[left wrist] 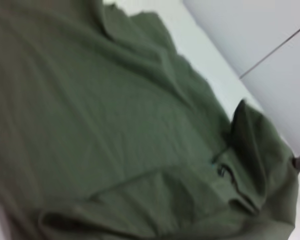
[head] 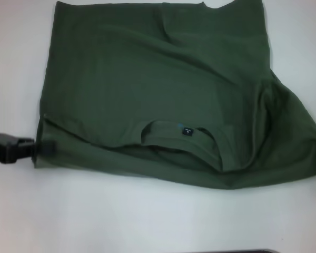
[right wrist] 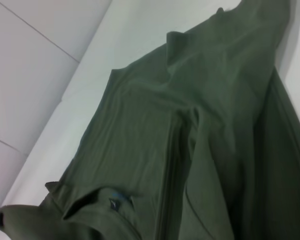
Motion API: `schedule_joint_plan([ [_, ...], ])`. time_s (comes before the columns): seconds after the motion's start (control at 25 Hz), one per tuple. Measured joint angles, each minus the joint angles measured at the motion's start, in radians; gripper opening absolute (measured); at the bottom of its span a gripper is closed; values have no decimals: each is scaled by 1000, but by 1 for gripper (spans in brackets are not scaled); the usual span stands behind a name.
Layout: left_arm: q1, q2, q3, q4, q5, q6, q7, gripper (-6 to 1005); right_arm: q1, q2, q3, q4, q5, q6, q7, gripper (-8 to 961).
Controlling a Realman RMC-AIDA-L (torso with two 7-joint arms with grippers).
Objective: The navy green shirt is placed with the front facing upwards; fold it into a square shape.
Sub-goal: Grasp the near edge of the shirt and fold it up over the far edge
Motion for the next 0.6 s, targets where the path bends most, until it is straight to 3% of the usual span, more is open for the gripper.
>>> schedule_joint_plan([
  [0.24, 4, 14, -3, -25, -100, 50, -3, 41, 37, -25, 15, -12, 7, -30, 53, 32],
  [0.6, -38, 21, -20, -61, -203, 65, -12, 41, 91, -40, 50, -68, 8, -67, 106, 32],
])
